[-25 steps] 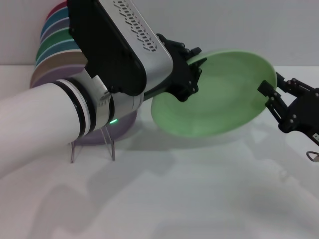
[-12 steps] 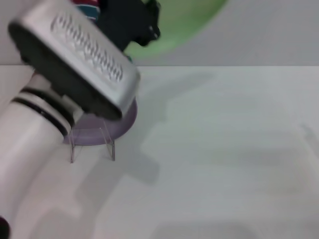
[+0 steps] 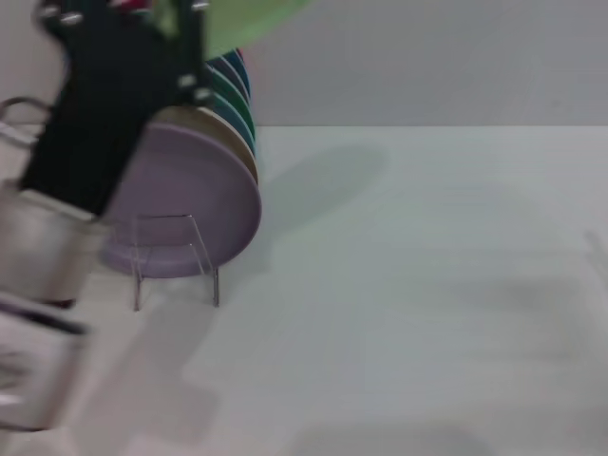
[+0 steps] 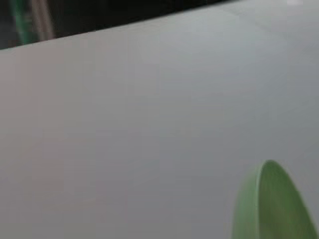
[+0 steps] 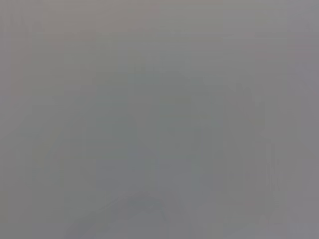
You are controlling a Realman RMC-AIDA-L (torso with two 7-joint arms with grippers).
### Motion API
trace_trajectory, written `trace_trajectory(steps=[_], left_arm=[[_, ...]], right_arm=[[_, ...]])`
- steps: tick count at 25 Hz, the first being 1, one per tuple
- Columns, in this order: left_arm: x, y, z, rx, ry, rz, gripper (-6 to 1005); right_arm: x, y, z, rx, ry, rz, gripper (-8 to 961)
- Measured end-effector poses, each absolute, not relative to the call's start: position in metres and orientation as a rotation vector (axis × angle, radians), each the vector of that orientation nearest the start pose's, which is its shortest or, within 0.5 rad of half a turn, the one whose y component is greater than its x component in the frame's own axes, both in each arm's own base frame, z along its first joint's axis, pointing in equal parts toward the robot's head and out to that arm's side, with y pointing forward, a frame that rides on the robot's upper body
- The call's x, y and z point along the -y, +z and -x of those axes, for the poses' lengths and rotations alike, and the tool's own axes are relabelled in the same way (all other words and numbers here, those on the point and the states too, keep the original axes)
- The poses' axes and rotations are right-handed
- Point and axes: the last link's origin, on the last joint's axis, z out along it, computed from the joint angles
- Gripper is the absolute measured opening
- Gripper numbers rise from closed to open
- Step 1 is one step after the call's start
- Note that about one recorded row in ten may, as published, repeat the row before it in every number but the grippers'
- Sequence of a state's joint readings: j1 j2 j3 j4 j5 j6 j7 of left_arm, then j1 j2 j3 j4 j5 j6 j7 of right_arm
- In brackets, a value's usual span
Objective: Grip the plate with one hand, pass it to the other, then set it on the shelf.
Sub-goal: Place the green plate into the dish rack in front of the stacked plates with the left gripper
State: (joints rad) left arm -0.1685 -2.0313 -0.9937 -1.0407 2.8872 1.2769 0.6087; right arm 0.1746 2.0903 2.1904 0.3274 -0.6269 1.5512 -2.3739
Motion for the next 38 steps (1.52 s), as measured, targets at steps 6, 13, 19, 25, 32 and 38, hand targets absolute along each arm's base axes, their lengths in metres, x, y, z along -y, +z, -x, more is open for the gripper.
trace_trajectory(steps=[6, 13, 19, 25, 32, 38], left_arm=[[-0.297, 0.039, 0.210, -0.472, -1.009, 1.462, 102], [-0.289, 0.072, 0.264, -0.497, -1.033, 1.665, 110], [-0.284, 0.071, 0.273, -0.514, -1.000, 1.768, 118], [-0.285, 0.061, 0.280, -0.511, -0.943, 1.852, 125], [-0.284, 0.052, 0.282, -0.535, -0.894, 1.894, 134], [-0.288, 0.048, 0.283, -0.569, -0.849, 1.917, 141]], right_arm=[[-0.261, 0.060, -0.343, -0.550, 1.178, 1.512, 752], [-0.265, 0.054, -0.345, -0.589, 1.165, 1.521, 751], [-0.266, 0.055, -0.342, -0.596, 1.195, 1.524, 752], [-0.265, 0.053, -0.336, -0.575, 1.231, 1.545, 752], [-0.261, 0.049, -0.331, -0.557, 1.251, 1.571, 751], [-0.261, 0.046, -0.329, -0.553, 1.252, 1.596, 750]])
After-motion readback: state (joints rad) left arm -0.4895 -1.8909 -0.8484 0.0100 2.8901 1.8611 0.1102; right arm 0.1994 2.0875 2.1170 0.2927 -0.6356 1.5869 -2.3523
